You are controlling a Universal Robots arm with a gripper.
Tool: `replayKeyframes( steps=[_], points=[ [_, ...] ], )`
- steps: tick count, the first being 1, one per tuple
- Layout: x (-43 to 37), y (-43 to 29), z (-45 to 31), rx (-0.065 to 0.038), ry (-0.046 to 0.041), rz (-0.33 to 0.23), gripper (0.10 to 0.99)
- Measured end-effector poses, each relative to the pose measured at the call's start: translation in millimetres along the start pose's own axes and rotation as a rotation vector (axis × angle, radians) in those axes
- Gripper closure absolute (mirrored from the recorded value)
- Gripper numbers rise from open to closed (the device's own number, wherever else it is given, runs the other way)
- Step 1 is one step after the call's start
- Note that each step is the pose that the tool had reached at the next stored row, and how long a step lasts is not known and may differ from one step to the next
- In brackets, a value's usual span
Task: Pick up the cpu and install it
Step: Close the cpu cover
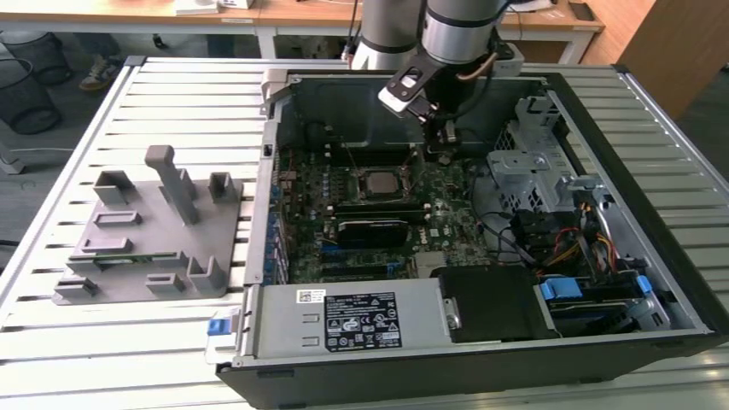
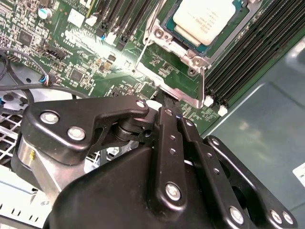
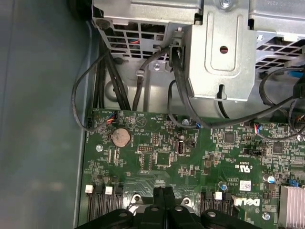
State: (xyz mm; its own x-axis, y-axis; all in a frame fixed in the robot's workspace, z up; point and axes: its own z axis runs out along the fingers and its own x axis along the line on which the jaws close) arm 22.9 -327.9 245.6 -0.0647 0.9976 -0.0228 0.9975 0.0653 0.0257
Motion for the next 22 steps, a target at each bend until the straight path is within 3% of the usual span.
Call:
replayKeyframes(
  steps=[22],
  points=[
    [1.8,-27.6,-0.7,0.0,-0.0001,0.0,0.98]
  ],
)
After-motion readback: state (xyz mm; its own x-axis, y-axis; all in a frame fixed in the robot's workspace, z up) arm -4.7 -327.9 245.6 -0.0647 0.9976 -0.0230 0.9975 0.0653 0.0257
